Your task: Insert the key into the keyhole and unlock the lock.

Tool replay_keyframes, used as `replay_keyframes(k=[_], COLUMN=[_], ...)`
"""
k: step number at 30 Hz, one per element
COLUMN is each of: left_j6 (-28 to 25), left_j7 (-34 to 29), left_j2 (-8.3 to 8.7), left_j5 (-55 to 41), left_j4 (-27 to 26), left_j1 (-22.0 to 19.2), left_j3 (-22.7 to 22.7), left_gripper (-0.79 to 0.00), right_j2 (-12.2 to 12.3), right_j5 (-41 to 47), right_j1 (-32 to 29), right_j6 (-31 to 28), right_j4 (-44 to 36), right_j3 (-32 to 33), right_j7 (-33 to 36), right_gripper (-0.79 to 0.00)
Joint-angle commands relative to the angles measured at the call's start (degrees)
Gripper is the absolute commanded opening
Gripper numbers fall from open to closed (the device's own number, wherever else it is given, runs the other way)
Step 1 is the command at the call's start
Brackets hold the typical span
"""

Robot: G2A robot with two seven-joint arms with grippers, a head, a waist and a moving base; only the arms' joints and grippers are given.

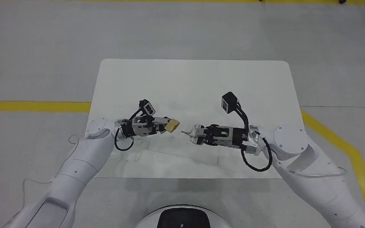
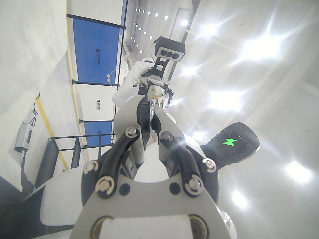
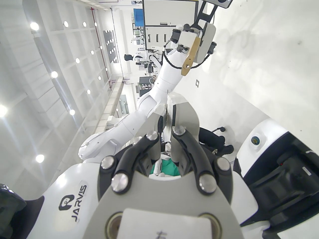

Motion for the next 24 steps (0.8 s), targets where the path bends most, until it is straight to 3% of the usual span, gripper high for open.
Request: replay_keyframes(k=[1,12,24], left_j6=[0.21,0.76,0.80], left_j7=[-0.05,-0.68,-0.75], left_j2=[-0.07,-0.47,-0.87], left_j5=[0.30,1.12,1.89], left_j4=[-0.01,0.47,1.40], left_j1=[-0.01,-0.11,-0.46], left_j3=[-0.04,-0.66,-1.49], left_gripper=[-0.785,-0.785,-0.785], right_j2=[-0.39,-2.49,-3.38], right_j5=[0.30,-0.29,-2.19], right_j1=[0.86,5.10,5.60], right_j6=[0.65,3.30,4.55], right_j4=[0.92,4.42,4.69], right_j3=[-0.86,-5.64,-5.87], right_j7=[-0.81,-2.17,-3.48], right_gripper=[-0.785,-0.785,-0.785])
